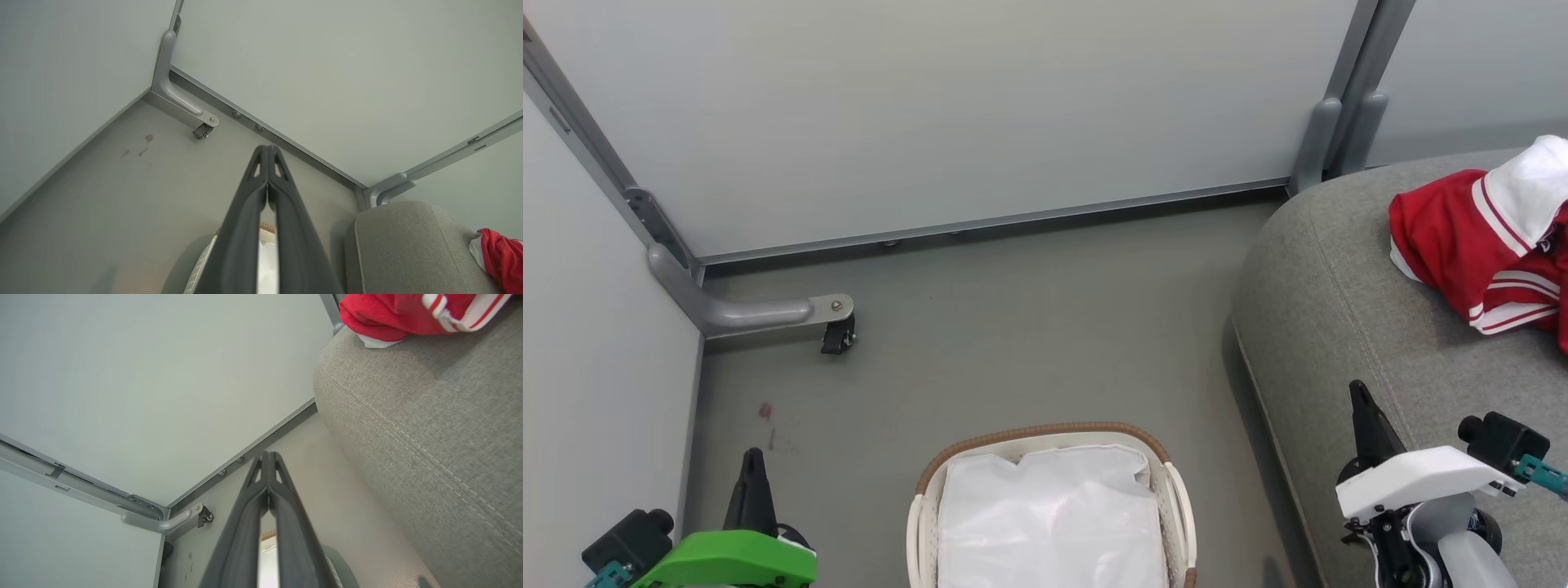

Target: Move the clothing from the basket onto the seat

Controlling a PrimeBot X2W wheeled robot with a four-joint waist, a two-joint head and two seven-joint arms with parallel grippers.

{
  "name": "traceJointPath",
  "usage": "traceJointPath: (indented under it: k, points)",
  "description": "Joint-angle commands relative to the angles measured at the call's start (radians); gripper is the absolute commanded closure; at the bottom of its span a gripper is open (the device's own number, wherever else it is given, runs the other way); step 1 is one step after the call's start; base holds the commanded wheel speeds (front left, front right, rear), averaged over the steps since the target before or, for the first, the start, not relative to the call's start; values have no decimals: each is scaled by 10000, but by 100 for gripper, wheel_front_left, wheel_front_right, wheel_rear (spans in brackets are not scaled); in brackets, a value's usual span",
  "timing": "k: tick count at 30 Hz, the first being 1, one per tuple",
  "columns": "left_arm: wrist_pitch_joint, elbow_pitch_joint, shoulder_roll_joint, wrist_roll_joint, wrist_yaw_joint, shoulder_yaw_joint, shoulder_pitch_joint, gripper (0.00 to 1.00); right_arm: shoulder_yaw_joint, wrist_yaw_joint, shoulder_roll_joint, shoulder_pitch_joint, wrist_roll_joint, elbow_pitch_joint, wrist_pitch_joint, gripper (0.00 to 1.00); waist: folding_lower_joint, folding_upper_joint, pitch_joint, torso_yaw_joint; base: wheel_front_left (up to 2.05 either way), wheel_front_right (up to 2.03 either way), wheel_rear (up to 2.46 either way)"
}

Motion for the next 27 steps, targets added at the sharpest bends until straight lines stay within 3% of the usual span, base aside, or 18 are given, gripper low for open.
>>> traceJointPath:
  k: [1, 27]
  points:
    - [75, -182, 51, -363, -52, 48, -299, 100, -51, -4, -65, 2, 358, -196, 75, 100, 0, 0, -4, 3, 0, 0, 0]
    - [918, -496, 70, -3531, -91, 252, -542, 100, -308, -6, -93, 167, 3530, -707, 916, 100, 0, 0, -85, 58, 0, 0, 0]
